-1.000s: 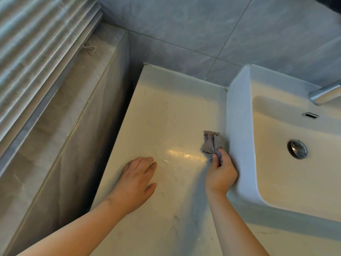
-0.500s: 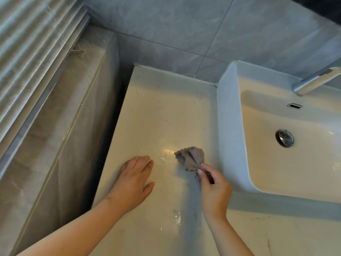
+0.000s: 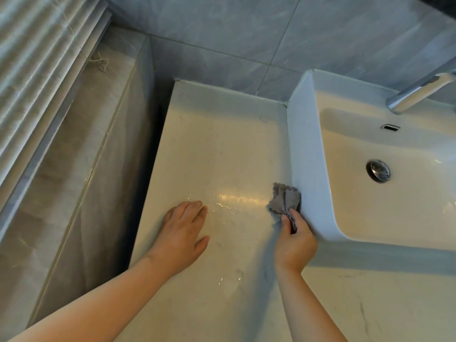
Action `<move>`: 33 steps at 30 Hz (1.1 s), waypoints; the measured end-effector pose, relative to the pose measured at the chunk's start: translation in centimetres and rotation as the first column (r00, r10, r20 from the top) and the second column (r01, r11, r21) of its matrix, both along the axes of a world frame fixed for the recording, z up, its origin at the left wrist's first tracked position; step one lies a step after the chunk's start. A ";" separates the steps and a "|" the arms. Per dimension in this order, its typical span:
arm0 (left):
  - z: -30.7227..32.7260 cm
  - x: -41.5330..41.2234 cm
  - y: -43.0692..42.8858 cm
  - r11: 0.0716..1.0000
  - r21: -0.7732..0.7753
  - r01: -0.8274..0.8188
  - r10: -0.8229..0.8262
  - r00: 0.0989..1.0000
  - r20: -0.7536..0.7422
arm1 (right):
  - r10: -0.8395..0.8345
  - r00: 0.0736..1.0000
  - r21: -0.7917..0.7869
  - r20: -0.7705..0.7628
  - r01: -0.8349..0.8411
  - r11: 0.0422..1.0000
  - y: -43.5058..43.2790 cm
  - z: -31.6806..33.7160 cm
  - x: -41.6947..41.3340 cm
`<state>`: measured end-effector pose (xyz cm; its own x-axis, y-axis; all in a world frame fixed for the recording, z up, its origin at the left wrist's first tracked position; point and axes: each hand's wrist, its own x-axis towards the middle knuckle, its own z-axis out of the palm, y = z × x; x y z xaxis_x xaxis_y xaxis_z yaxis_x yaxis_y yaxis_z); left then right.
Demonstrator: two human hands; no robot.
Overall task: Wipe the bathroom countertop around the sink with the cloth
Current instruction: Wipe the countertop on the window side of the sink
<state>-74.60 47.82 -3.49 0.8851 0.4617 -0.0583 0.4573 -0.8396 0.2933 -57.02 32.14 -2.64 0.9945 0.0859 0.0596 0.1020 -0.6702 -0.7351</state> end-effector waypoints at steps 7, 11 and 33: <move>0.0 0.1 -0.4 1.000 0.004 -0.023 0.023 1.000 0.000 | 0.167 0.986 -0.030 0.007 -0.167 0.986 0.0 -0.4 -1.3; 0.5 0.1 -0.5 0.999 -0.013 -0.047 0.047 0.999 0.014 | 0.278 0.961 -0.022 0.003 -0.278 0.960 0.0 -0.7 -2.4; 0.6 -7.4 -6.6 0.946 0.011 -0.324 0.324 0.945 -0.046 | 0.368 0.929 0.148 -0.038 -0.359 0.922 3.5 1.2 3.8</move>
